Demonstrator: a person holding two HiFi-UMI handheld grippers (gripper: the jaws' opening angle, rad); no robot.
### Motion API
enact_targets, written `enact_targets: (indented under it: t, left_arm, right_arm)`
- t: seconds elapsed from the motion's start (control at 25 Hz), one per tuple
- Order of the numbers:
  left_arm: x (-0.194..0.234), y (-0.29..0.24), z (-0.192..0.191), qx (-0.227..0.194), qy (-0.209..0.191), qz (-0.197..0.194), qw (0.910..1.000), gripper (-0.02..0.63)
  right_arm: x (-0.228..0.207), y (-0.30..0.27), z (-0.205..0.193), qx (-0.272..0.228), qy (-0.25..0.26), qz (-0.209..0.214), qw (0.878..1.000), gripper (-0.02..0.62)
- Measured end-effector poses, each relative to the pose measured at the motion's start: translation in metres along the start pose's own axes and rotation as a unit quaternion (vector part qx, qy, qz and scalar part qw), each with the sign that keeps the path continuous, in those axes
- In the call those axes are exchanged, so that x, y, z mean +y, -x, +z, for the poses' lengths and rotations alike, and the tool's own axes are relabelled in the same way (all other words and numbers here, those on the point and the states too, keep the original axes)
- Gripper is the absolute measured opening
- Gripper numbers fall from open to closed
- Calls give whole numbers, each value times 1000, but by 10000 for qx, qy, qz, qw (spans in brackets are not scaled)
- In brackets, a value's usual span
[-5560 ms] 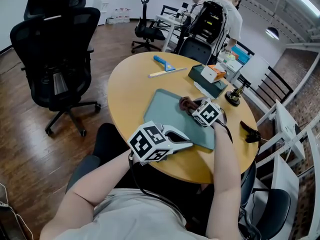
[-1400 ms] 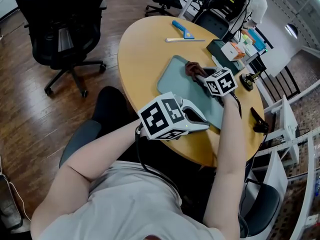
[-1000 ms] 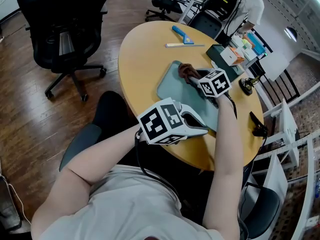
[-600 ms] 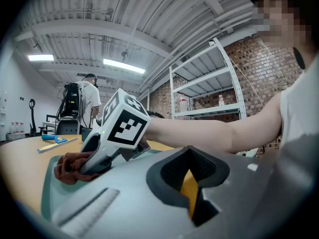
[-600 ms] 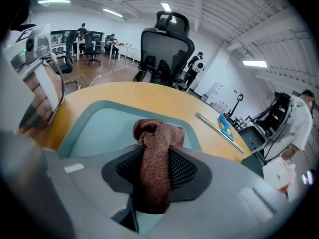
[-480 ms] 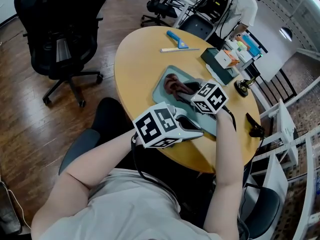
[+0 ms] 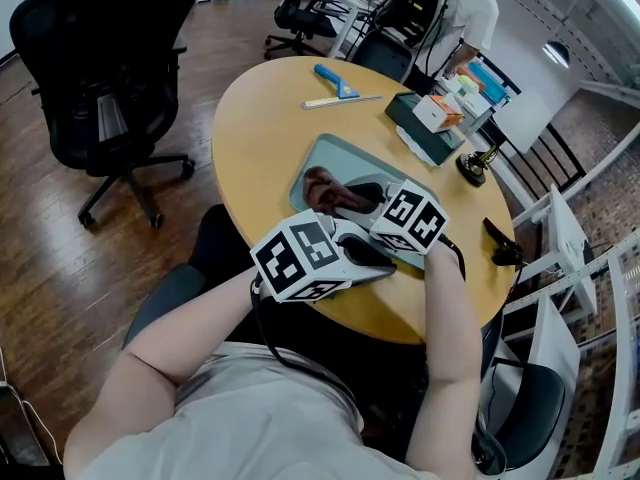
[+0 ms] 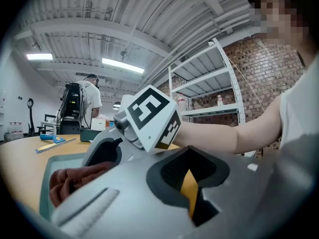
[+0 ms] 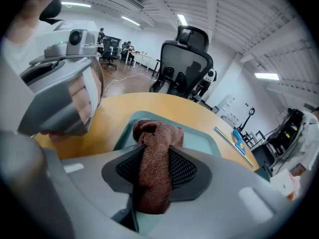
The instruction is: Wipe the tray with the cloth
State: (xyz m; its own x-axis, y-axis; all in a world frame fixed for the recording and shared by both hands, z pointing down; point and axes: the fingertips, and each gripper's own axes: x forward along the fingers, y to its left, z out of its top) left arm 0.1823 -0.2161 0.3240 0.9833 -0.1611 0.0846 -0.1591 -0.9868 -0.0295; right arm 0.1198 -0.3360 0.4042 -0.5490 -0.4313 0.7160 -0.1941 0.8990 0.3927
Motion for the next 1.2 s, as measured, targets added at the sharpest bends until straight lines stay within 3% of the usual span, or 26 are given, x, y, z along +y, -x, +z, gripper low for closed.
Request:
enact_targets:
  t: [0.6,1.2]
  left_arm:
    - [-3,-1,1,-19,-40,-73,10000,322]
    - [-2,-2,1,15,-49,-61,10000,322]
  right_arm:
    - [11,-11,21,-273,477,589,9968,132]
    - [-80,-44,-5,173,-609,-411,9972,132]
